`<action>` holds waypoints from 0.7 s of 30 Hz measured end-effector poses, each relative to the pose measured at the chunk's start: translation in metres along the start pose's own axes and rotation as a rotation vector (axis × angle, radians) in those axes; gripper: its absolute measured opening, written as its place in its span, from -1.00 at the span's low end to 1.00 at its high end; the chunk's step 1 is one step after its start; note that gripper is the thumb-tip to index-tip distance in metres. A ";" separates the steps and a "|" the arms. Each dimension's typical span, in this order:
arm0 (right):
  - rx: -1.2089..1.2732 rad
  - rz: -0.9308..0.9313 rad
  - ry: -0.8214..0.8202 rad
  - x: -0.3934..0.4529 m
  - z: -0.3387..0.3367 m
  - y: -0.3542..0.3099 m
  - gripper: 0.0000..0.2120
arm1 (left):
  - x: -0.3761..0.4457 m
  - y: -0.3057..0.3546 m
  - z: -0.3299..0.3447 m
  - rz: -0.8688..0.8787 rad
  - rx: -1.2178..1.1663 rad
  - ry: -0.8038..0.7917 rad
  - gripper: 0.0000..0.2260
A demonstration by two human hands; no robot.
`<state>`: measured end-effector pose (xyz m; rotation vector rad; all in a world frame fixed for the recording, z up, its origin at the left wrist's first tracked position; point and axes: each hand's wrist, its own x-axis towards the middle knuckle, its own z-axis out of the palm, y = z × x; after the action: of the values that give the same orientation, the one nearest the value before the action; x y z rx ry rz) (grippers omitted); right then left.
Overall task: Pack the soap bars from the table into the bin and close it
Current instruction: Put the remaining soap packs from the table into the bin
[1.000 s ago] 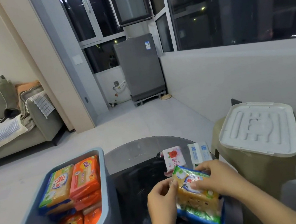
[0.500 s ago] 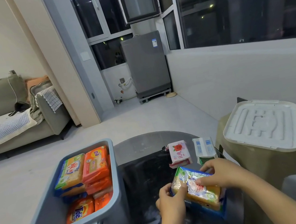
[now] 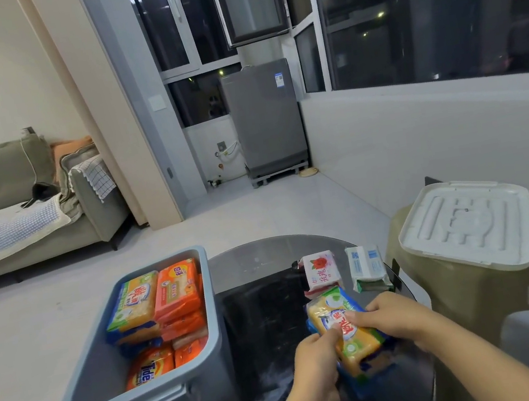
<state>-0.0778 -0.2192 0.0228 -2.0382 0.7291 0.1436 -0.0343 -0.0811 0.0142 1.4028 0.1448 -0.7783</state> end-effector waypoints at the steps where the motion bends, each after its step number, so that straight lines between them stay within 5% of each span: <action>1: 0.050 0.012 0.000 -0.001 0.001 0.000 -0.60 | -0.001 0.002 -0.001 0.006 0.035 -0.004 -0.94; 7: 0.263 0.000 -0.009 -0.011 0.008 -0.011 -0.68 | -0.007 0.020 -0.016 0.104 0.140 -0.036 -0.92; 21: 0.267 -0.280 0.056 -0.043 0.008 -0.113 -0.67 | -0.050 0.109 -0.073 0.355 0.284 -0.105 -0.85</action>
<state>-0.0495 -0.1502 0.1188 -1.8694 0.4622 -0.1646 0.0151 0.0020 0.1154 1.5941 -0.3009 -0.5887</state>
